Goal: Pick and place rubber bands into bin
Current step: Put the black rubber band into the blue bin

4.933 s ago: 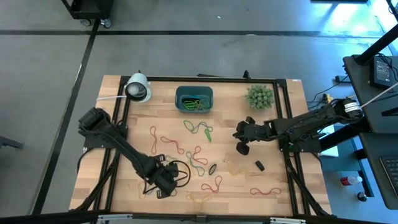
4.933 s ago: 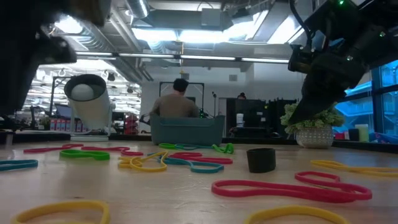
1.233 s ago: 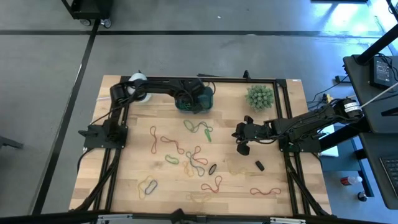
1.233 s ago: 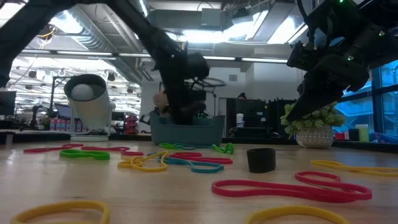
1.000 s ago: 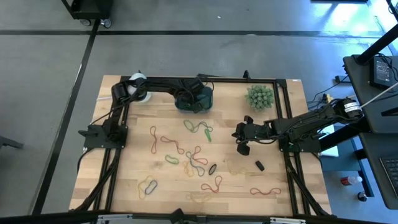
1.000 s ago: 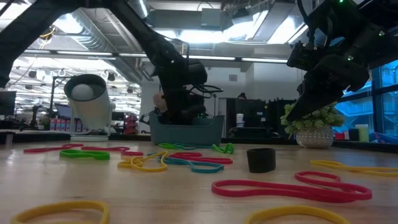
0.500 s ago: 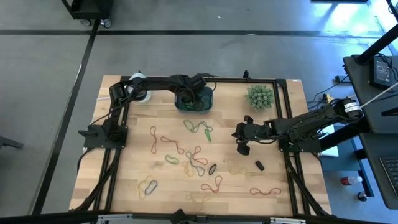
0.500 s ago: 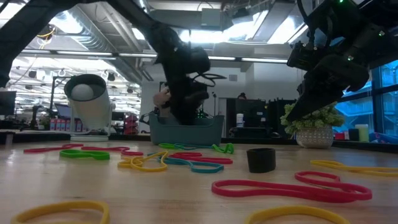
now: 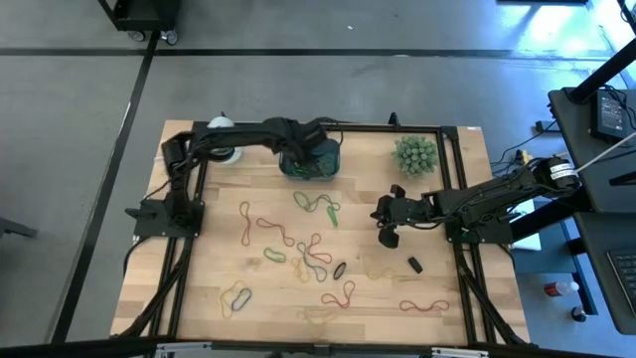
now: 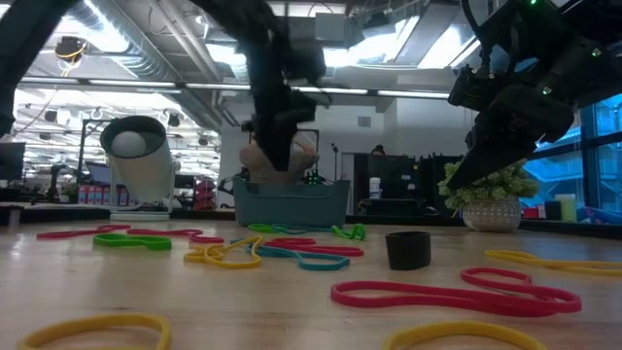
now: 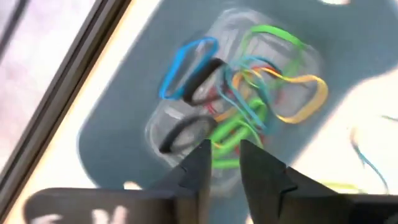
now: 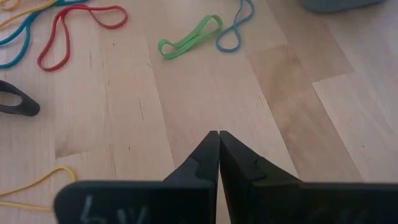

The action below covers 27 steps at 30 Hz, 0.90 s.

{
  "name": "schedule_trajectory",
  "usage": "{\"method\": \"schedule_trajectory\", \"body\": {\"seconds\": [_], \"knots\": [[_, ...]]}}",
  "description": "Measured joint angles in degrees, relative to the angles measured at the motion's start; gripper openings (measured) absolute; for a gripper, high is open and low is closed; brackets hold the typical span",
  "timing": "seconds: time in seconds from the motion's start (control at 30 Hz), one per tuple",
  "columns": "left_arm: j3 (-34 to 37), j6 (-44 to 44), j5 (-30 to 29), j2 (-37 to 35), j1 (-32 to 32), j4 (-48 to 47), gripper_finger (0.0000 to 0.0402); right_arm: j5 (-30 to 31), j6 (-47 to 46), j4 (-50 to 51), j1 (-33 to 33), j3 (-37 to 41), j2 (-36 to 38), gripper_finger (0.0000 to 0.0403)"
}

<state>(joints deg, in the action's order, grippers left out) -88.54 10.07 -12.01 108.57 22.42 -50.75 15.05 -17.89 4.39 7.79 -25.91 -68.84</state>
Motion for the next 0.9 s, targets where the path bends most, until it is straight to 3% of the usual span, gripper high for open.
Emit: {"method": "schedule_trajectory", "body": {"seconds": [0.2, 0.5, 0.7, 0.8, 0.9], "knots": [[11.79, 3.87, -2.44, -12.85, -10.52, 3.60, 0.0007, 0.04, -2.59, 0.52, 0.00, 0.00, -0.10, 0.0016], [34.73, 18.95, -7.70, -31.68, -32.87, 13.76, 0.0002, 0.04, -7.41, 1.42, 0.00, 0.00, -0.11, 0.0016], [46.47, 25.94, -13.86, -35.47, -44.17, 23.62, 0.0001, 0.02, -7.06, 0.77, 0.00, 0.00, -0.11, 0.0016], [50.60, 26.87, -14.16, -35.25, -47.04, 29.03, 0.0002, 0.00, -7.17, 0.39, 0.00, 0.00, -0.11, 0.0016], [53.89, 26.86, -14.23, -34.95, -48.19, 33.93, 0.0001, -0.38, -13.04, 3.80, 0.35, -1.22, -0.11, 0.0008]]}}
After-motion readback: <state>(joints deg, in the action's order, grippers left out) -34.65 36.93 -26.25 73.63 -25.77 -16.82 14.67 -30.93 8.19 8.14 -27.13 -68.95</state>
